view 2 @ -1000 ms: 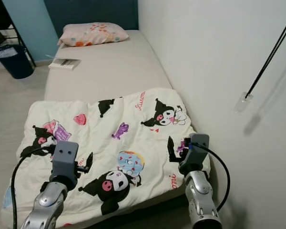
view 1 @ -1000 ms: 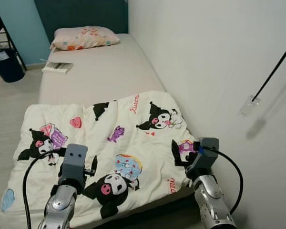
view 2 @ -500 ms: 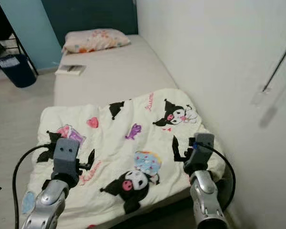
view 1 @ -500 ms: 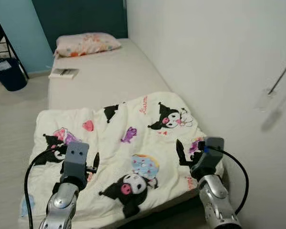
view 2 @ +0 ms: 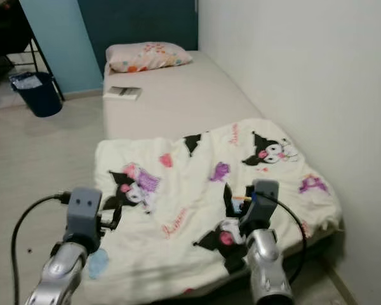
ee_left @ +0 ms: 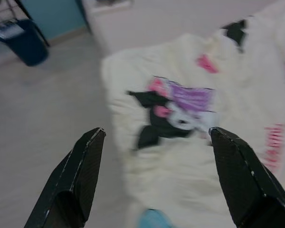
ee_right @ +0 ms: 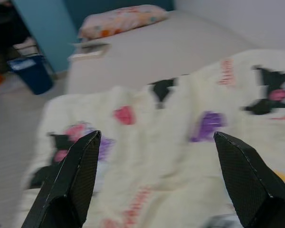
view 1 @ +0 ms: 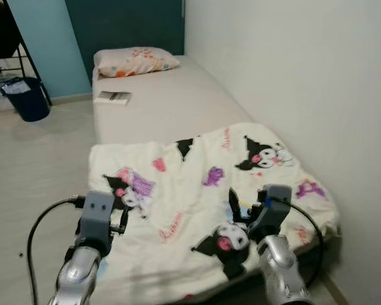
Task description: Clean up the room
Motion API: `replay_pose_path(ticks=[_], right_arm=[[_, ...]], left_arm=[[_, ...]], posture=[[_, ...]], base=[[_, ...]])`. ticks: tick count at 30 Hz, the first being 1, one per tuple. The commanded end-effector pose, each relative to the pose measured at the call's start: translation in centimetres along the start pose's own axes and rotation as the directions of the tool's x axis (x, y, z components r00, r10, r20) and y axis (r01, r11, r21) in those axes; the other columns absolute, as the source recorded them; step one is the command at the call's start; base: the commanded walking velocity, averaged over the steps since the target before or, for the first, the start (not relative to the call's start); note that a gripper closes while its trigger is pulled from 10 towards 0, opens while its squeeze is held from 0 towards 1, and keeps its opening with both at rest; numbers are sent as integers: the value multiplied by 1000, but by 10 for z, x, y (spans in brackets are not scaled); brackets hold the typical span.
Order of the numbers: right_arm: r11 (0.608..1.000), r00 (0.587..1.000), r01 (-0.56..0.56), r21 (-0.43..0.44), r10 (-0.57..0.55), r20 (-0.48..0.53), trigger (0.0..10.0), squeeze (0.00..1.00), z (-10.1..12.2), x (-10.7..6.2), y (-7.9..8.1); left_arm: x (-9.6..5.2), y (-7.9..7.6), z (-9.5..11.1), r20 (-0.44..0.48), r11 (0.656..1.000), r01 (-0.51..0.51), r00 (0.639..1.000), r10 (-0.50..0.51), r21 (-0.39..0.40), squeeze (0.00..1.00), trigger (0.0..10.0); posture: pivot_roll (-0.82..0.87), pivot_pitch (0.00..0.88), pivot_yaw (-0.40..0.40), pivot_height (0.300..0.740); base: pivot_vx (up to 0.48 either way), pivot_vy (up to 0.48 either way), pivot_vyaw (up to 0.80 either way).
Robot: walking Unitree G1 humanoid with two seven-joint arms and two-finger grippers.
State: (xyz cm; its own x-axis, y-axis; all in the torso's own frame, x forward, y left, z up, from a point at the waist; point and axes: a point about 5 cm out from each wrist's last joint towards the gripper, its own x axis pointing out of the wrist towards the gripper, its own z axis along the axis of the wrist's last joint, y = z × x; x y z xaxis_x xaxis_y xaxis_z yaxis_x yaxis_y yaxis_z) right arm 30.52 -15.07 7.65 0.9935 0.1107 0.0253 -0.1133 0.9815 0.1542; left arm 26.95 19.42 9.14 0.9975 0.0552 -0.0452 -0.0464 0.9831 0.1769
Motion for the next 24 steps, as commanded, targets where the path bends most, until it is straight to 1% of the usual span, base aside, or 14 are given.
replay_pose_path(ticks=[1,24], right_arm=[[1000,1000,19,-5,-19,-9,10000,0,-2,-3,-6],[999,999,35,8,-35,0,10000,0,-2,-3,-5]], left_arm=[[-1,-1,-5,-23,1000,10,1000,-10,-2,0,10000],[6,1,-1,-19,1000,15,1000,-15,2,0,10000]], posture=[[-21,114,4,740],[-17,124,17,740]], base=[[0,480,0],[0,480,0]])
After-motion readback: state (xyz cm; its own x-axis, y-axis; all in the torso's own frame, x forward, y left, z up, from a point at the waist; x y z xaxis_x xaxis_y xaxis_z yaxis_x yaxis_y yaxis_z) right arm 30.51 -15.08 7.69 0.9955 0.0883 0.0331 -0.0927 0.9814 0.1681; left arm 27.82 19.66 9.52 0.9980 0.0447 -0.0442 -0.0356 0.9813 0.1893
